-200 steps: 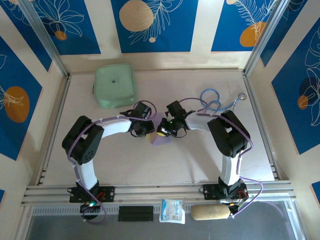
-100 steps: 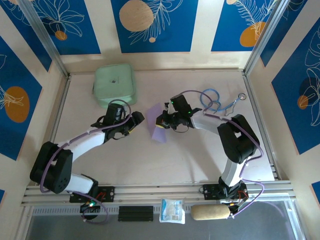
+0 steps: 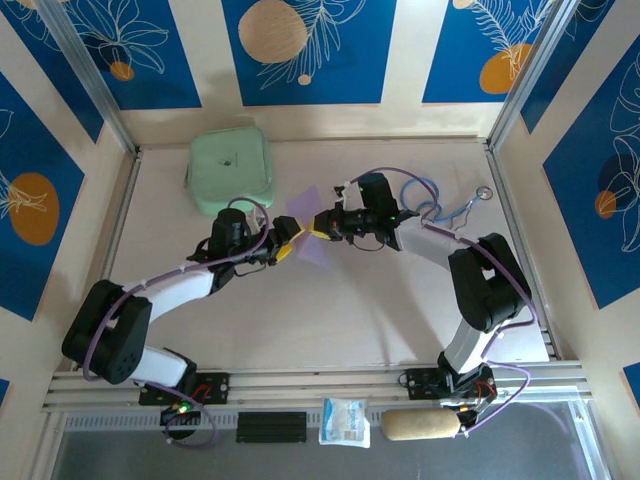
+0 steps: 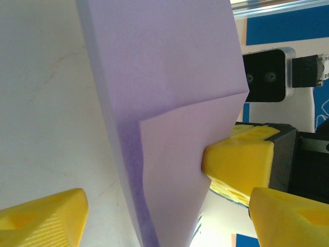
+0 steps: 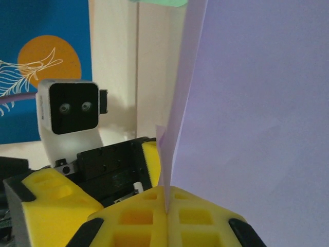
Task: Fold a paper plane with a square sheet of paper (pick it up from the middle)
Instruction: Turn over the paper at the center of the table.
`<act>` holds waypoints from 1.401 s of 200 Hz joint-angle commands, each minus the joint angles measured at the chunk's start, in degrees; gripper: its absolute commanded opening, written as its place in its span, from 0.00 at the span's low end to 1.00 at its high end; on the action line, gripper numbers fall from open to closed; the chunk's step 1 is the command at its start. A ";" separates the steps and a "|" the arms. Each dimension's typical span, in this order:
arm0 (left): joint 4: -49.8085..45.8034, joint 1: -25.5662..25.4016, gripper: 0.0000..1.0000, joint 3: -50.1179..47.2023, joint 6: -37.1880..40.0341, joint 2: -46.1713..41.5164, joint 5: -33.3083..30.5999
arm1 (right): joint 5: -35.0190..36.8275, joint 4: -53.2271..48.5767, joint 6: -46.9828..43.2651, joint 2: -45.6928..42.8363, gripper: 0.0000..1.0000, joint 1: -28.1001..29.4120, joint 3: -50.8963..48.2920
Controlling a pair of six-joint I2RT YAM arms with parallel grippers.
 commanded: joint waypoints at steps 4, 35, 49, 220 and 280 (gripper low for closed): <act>5.37 -0.39 0.75 1.66 -1.54 1.80 3.23 | -4.05 2.81 2.30 -1.60 0.07 -0.60 -0.30; 8.08 -0.37 0.62 1.53 -3.05 2.64 3.73 | -4.63 3.49 2.85 -1.43 0.07 -0.87 -0.77; 8.47 -0.42 0.54 1.48 -3.48 2.82 3.61 | -4.80 3.70 2.91 -1.35 0.07 -0.94 -1.09; -2.27 -0.12 0.07 3.20 1.82 1.66 -0.83 | 3.83 -7.54 -1.92 -3.97 0.41 -2.59 -2.06; -58.87 -5.91 0.06 24.66 32.82 0.08 -31.29 | 22.62 -21.55 -14.75 -12.21 0.65 -5.75 -1.89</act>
